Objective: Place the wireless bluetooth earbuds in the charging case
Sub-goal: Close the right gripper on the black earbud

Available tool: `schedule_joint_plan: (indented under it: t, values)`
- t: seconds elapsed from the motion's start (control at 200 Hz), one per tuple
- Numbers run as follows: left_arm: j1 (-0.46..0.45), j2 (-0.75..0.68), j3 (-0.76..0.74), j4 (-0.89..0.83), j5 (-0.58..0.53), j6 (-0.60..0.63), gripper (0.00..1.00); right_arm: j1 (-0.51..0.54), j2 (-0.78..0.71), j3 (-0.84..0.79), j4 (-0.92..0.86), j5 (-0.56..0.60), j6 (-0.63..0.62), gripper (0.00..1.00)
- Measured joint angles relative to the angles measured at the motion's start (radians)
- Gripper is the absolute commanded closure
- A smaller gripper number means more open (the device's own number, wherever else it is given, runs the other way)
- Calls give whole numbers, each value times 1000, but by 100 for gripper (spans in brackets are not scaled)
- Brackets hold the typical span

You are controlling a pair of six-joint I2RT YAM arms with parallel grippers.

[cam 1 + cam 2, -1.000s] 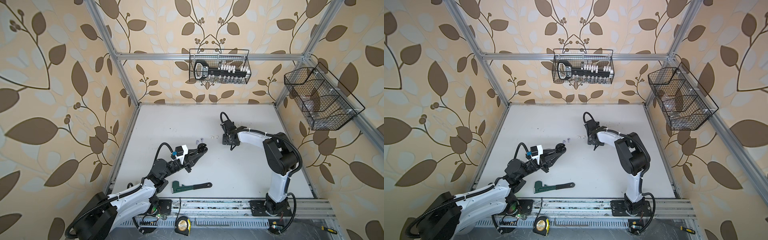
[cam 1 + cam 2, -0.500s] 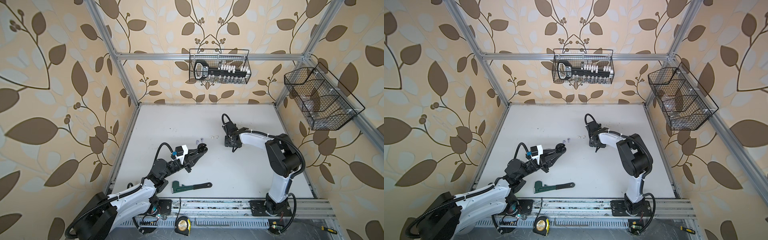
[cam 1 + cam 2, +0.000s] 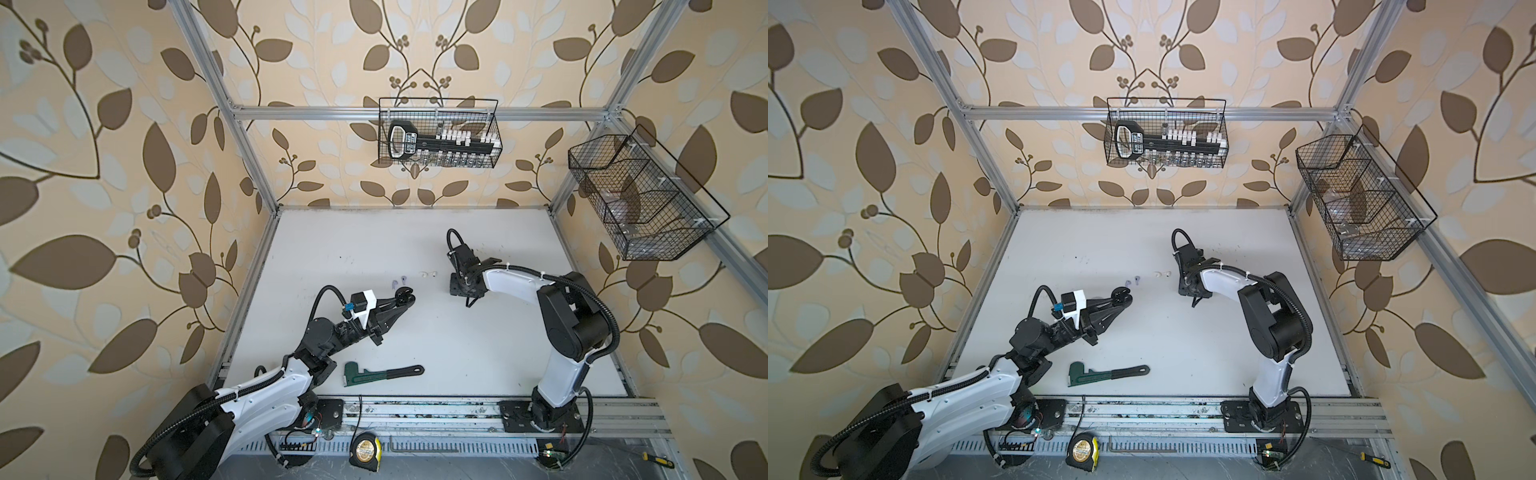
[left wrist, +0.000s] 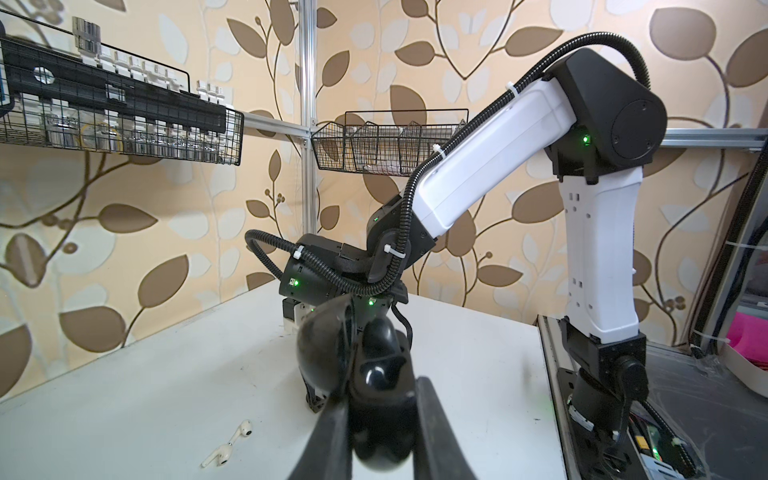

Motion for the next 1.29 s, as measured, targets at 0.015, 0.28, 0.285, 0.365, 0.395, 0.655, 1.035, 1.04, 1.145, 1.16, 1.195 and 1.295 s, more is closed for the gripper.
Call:
schedule_joint_plan:
  t: [0.015,0.28,0.285,0.365,0.395,0.655,1.035,1.04,1.145,1.16,1.195,1.295]
  values:
    - [0,0,0,0,0,0,100,-2,1,0,3,-6,-2,50]
    - [0,0,0,0,1,0,100,-19,30,14,11,-20,-7,55]
    - [0,0,0,0,1,0,100,-19,31,14,11,-20,-7,55]
    - [0,0,0,0,2,0,100,-20,32,16,11,-20,-7,57]
    - [0,0,0,0,3,0,100,-22,34,18,11,-19,-6,58]
    - [0,0,0,0,18,1,100,-26,53,40,11,-20,-11,60]
    - [0,-1,0,-3,22,1,100,-26,80,74,11,-19,-19,71]
    - [0,-1,0,-3,22,1,100,-26,80,74,11,-18,-19,71]
    - [0,-1,0,-3,25,1,100,-26,81,76,11,-17,-21,72]
    - [0,-1,0,-3,25,1,100,-26,81,76,11,-16,-21,72]
    - [0,-1,0,-3,25,2,100,-25,81,76,11,-15,-22,72]
    - [0,-2,0,-4,25,2,100,-23,81,76,11,-11,-21,73]
